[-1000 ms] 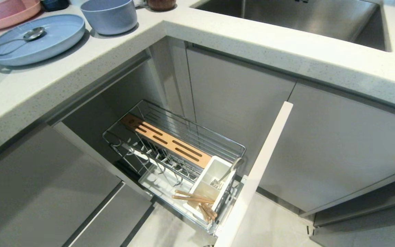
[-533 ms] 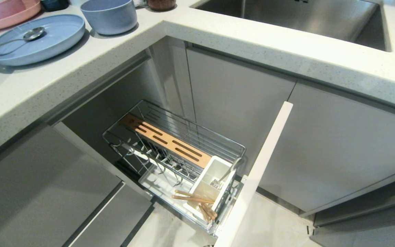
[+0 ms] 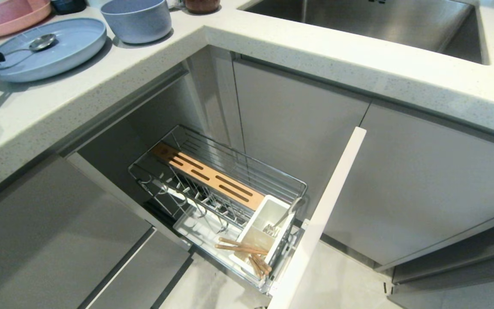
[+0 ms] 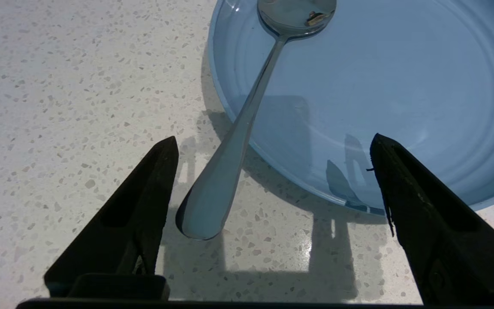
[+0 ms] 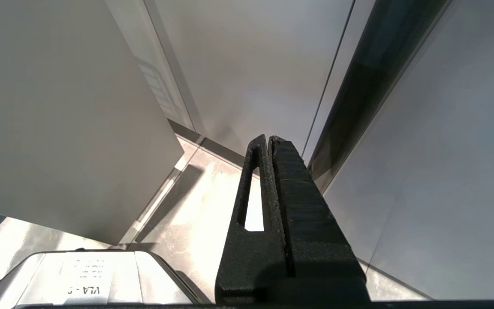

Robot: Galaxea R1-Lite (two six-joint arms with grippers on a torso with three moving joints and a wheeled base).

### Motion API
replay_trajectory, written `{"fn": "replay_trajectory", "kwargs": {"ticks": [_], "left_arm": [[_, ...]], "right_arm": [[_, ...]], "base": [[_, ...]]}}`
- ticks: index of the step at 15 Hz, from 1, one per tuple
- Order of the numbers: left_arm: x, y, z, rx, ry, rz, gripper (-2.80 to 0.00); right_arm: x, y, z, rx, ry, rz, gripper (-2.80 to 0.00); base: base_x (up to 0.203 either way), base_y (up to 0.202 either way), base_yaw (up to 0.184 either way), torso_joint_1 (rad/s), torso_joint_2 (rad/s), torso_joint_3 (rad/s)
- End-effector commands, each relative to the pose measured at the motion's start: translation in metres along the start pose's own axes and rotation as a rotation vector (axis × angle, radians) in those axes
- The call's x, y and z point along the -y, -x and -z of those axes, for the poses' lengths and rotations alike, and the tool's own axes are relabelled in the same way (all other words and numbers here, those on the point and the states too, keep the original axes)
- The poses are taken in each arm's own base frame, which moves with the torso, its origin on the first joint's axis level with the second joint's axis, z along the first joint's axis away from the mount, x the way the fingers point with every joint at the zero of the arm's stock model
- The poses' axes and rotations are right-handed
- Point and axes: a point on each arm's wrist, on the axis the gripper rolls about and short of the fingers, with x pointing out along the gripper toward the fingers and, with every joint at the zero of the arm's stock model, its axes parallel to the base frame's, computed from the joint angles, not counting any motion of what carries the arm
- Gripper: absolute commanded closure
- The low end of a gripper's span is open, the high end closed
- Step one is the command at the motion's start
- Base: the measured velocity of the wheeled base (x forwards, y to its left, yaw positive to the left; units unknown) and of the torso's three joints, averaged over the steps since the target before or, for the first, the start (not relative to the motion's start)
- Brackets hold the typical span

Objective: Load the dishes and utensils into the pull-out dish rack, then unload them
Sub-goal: Pick up the spoon and place it in the cupboard

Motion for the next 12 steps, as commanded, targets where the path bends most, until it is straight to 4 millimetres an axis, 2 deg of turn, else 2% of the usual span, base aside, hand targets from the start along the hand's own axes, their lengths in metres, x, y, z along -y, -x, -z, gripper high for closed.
{"fn": "replay_trajectory", "kwargs": {"ticks": [1,6,12], "left_arm": [[0.004,0.0,0.0,-0.002,-0.001,0.019,-2.8],[0.013,0.002,0.002,-0.006,-0.003,0.052,-2.8],[0.018,0.015,-0.001,0.019,-0.008,0.055,-2.8]], "right_arm": [[0.0,0.0,0.0,0.003,0.0,0.0,0.0],[0.0,0.0,0.0,0.003,0.0,0.0,0.0],[0.0,0.0,0.0,0.003,0.0,0.0,0.0]], "base": [[0.0,0.0,0.0,0.0,0.0,0.0],[0.0,0.0,0.0,0.0,0.0,0.0],[0.0,0.0,0.0,0.0,0.0,0.0]]}}
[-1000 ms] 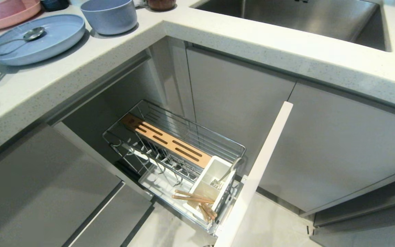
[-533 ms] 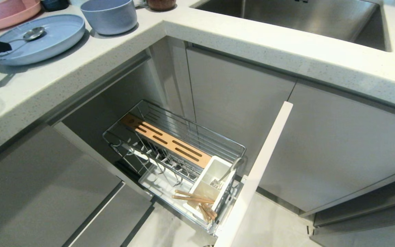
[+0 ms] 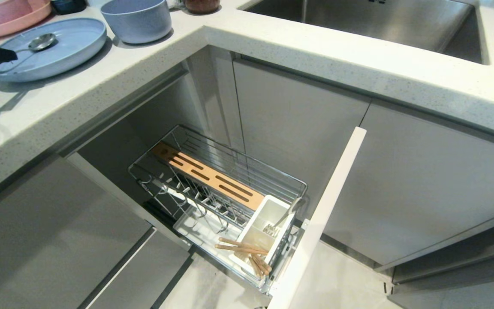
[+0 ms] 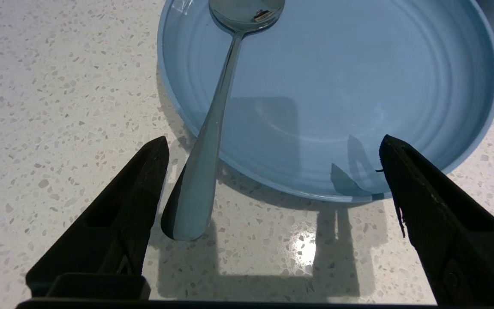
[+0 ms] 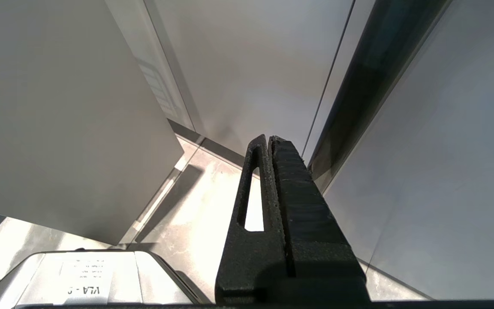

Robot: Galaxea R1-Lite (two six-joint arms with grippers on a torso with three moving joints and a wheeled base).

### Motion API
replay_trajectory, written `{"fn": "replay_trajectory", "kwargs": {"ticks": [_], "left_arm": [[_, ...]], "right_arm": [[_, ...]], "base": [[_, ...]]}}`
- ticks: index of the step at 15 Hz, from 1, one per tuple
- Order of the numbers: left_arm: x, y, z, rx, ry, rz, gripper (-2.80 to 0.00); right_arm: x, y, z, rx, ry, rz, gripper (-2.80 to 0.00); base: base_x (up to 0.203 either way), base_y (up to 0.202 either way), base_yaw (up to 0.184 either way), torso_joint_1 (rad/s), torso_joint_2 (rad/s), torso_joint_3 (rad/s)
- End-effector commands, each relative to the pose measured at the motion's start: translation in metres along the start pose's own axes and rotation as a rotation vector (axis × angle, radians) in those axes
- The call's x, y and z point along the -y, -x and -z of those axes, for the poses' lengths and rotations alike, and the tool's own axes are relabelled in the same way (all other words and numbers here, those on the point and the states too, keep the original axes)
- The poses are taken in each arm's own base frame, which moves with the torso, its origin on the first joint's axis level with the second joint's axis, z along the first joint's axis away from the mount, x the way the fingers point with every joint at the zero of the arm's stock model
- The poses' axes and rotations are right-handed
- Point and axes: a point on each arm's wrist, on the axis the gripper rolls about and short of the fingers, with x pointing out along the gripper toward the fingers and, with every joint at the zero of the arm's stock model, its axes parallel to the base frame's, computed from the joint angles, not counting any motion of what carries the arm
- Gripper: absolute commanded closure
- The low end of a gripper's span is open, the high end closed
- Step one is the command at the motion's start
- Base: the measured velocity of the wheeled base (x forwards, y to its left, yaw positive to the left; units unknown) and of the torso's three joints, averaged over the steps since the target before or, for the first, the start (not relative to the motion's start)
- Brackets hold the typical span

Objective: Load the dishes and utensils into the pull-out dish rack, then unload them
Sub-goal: Pick up the spoon and place it in the cupboard

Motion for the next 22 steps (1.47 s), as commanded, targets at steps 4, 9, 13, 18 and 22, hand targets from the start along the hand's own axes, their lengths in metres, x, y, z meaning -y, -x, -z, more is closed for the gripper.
{"fn": "replay_trajectory", "kwargs": {"ticks": [4,9,13,18,22], "left_arm": [[0.002,0.004,-0.002,0.014,-0.005,0.001,-2.8],[0.008,-0.019,0.0,0.004,-0.009,0.066,-2.8],[0.003,-0.04,-0.001,0.044,-0.028,0.073,-2.8],[0.003,-0.041,-0.001,0.046,-0.029,0.074,-2.8],[0.006,-0.032,-0.005,0.066,-0.036,0.067,-2.8]], "right_arm": [[0.0,0.0,0.0,0.003,0.0,0.0,0.0],[0.0,0.0,0.0,0.003,0.0,0.0,0.0],[0.0,0.0,0.0,0.003,0.0,0.0,0.0],[0.0,0.0,0.0,0.002,0.0,0.0,0.0],[0.0,0.0,0.0,0.001,0.0,0.0,0.0]], "base": [[0.0,0.0,0.0,0.0,0.0,0.0],[0.0,0.0,0.0,0.0,0.0,0.0],[0.0,0.0,0.0,0.0,0.0,0.0],[0.0,0.0,0.0,0.0,0.0,0.0],[0.0,0.0,0.0,0.0,0.0,0.0]]}}
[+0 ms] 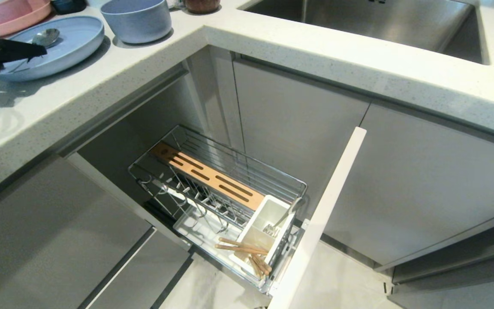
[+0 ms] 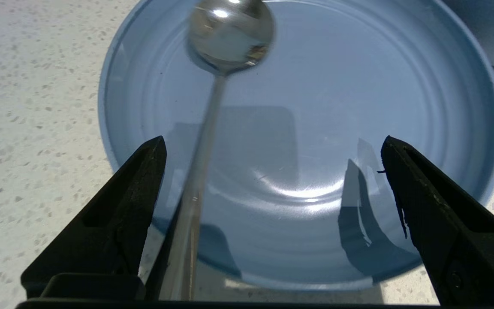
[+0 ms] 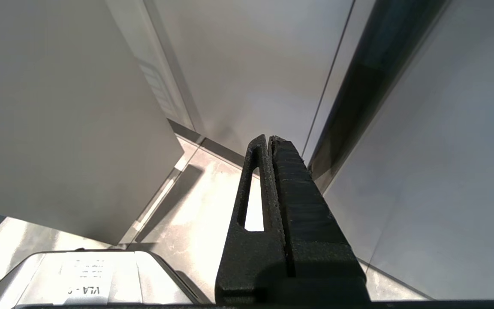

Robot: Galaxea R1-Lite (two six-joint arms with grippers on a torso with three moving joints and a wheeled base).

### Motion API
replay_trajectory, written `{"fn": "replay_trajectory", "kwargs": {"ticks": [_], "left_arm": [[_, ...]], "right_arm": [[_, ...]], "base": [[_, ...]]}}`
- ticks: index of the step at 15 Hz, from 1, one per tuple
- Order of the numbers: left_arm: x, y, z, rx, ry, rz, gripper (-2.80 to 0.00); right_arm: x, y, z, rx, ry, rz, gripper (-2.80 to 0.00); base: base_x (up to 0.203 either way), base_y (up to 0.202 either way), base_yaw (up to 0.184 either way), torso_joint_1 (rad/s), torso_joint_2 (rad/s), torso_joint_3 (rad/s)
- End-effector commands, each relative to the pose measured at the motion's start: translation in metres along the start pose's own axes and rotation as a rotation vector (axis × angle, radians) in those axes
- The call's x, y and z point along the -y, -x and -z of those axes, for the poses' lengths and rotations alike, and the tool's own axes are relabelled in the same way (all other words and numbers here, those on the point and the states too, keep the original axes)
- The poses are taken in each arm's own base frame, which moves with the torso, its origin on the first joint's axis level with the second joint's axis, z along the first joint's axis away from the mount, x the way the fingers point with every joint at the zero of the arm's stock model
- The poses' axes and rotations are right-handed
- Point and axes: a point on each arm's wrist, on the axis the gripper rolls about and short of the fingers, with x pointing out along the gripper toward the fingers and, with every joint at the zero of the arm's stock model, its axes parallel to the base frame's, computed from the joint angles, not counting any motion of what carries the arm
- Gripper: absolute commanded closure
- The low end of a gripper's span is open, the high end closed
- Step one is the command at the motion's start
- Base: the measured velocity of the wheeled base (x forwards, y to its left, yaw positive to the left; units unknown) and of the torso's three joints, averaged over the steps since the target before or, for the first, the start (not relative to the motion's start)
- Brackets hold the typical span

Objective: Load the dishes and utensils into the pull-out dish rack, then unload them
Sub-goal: Pick up the spoon and place it in the cupboard

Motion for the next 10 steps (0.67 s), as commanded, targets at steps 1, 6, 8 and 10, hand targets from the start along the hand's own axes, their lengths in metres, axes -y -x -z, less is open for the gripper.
{"fn": "replay_trajectory", "kwargs": {"ticks": [1,6,8,10], "left_arm": [[0.0022,0.0076,-0.0034,0.015,-0.006,-0.004,-2.8],[0.0033,0.0129,-0.0059,0.026,-0.012,-0.013,-2.8],[0.0022,0.0102,-0.0044,0.019,-0.012,-0.014,-2.8],[0.0013,0.007,-0.0026,0.011,-0.012,-0.018,-2.8]], "right_arm": [[0.0,0.0002,0.0005,0.003,0.0,0.0,0.0],[0.0,0.0002,0.0005,0.002,0.0,0.0,0.0],[0.0,0.0002,0.0005,0.003,0.0,0.0,0.0],[0.0,0.0002,0.0005,0.003,0.0,0.0,0.0]], "base": [[0.0,0.0,0.0,0.0,0.0,0.0],[0.0,0.0,0.0,0.0,0.0,0.0],[0.0,0.0,0.0,0.0,0.0,0.0],[0.0,0.0,0.0,0.0,0.0,0.0]]}}
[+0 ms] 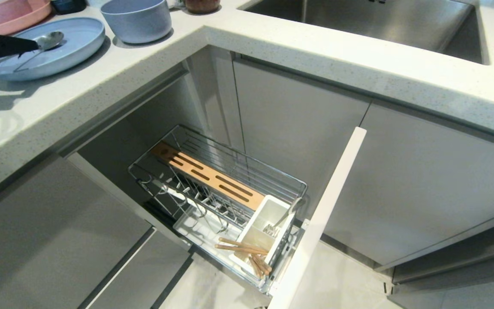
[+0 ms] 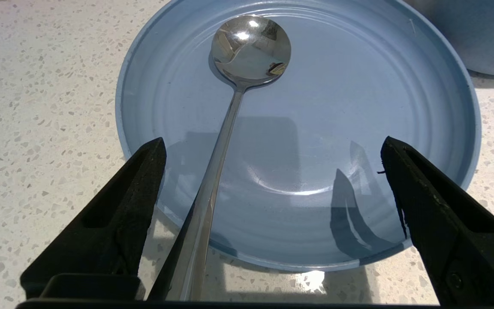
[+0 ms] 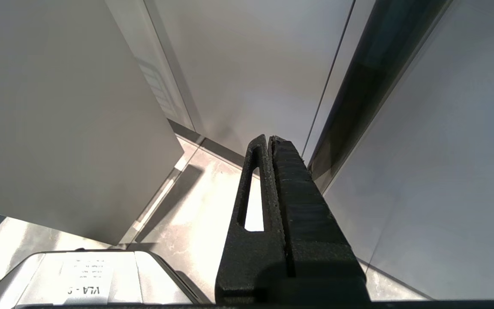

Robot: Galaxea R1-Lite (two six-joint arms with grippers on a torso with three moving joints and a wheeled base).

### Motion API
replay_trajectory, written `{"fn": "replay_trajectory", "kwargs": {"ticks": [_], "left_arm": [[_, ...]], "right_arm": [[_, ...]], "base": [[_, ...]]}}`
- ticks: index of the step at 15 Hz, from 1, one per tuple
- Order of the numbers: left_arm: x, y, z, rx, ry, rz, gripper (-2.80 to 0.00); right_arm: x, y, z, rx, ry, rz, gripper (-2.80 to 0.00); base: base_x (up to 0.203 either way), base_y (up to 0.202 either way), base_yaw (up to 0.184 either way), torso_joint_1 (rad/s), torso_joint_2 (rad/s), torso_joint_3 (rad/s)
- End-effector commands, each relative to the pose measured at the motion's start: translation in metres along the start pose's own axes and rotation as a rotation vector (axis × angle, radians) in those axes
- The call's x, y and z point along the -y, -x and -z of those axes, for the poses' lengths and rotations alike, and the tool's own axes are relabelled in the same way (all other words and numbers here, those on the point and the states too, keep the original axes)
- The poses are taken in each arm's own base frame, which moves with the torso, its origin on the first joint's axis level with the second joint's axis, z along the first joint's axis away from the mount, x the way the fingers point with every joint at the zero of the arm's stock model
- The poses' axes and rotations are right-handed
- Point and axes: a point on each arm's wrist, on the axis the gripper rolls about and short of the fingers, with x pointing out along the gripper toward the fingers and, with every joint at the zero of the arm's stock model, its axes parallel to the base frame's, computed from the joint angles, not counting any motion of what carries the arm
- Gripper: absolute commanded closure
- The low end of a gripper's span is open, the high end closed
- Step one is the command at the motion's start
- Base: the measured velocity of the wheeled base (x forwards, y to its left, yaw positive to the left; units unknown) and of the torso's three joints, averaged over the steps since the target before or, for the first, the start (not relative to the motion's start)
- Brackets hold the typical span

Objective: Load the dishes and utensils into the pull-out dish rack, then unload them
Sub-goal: Pick up the spoon and place it in the cupboard

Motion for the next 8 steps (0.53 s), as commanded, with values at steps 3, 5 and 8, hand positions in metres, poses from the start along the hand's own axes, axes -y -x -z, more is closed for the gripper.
{"fn": "replay_trajectory", "kwargs": {"ticks": [3,5,8], "left_arm": [[-0.0021,-0.0076,0.0044,-0.019,0.002,0.005,-2.8],[-0.0023,-0.0097,0.0058,-0.026,0.003,0.007,-2.8],[-0.0025,-0.0103,0.0068,-0.031,0.002,0.008,-2.8]], "right_arm": [[0.0,0.0002,0.0004,0.003,0.0,0.0,0.0],[0.0,0.0002,0.0004,0.003,0.0,0.0,0.0],[0.0,0.0002,0.0004,0.003,0.0,0.0,0.0]], "base": [[0.0,0.0,0.0,0.0,0.0,0.0],[0.0,0.0,0.0,0.0,0.0,0.0],[0.0,0.0,0.0,0.0,0.0,0.0]]}}
